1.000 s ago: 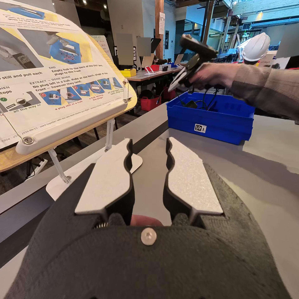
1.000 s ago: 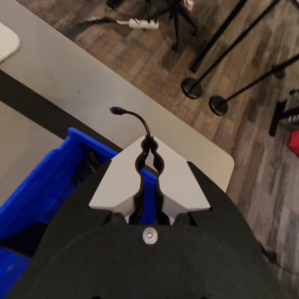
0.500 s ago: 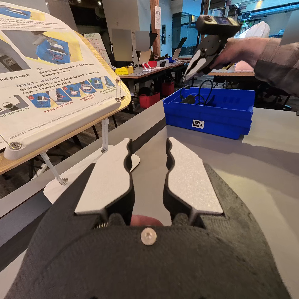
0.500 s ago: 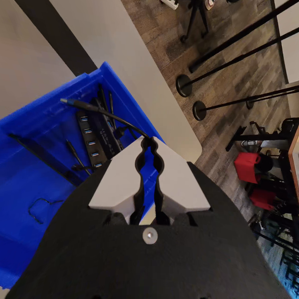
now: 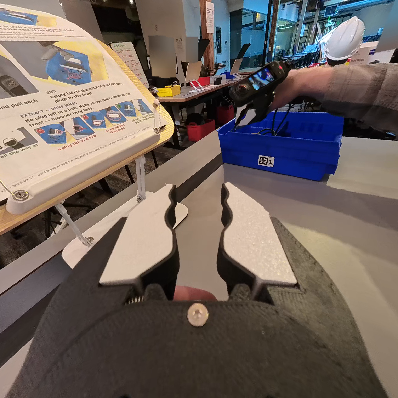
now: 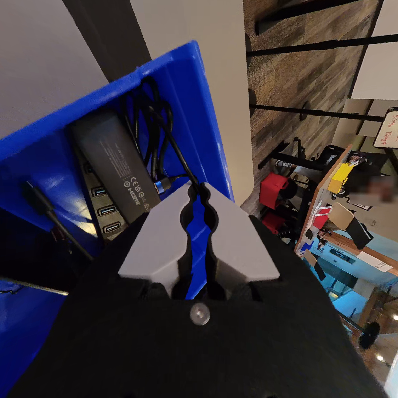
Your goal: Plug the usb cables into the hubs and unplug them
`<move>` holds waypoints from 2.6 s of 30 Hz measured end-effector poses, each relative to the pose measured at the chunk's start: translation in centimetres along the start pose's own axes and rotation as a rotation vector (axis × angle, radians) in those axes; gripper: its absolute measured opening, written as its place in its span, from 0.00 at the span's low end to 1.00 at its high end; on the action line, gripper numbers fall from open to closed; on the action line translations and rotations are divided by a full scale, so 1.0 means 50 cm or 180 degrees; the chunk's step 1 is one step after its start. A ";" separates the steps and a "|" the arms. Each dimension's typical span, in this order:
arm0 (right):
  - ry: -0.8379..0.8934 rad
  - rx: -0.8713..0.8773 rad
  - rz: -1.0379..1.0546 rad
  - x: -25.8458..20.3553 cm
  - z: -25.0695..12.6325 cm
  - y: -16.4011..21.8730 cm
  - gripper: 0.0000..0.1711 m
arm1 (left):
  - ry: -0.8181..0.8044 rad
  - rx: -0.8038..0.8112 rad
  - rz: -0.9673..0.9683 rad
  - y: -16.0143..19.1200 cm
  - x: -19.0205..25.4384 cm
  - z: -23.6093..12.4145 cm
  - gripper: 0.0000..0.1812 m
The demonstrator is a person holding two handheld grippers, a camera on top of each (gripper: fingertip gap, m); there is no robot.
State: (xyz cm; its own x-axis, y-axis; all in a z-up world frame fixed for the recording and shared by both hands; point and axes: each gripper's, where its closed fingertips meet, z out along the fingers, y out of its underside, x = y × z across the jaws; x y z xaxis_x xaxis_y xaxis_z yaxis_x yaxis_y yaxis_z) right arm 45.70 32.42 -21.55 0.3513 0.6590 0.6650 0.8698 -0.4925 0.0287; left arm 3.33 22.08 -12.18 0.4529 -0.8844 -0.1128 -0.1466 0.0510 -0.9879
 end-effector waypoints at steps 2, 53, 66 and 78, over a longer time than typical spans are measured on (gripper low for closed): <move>0.0075 -0.0119 -0.0268 -0.005 0.003 0.003 0.00 | 0.0002 -0.0009 0.0017 0.001 0.002 0.001 0.22; -0.0654 0.1303 0.3403 -0.249 -0.137 0.352 0.28 | -0.2686 -0.1588 -0.0070 0.143 -0.355 -0.728 0.46; -0.0801 0.1429 0.3445 -0.249 -0.130 0.316 0.20 | -0.2767 -0.1844 -0.1065 0.365 -0.412 -0.824 0.41; -0.0412 0.1222 0.3496 -0.239 -0.122 0.322 0.02 | -0.2491 -0.1390 -0.1308 0.357 -0.415 -0.781 0.03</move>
State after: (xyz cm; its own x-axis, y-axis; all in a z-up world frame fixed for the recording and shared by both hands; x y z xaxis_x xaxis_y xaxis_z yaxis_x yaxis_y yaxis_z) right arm 53.41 13.15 -24.47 0.9926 0.0501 0.1107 0.1168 -0.6439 -0.7562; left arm -43.02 23.23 -23.30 0.9724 -0.2303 0.0361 -0.0882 -0.5066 -0.8577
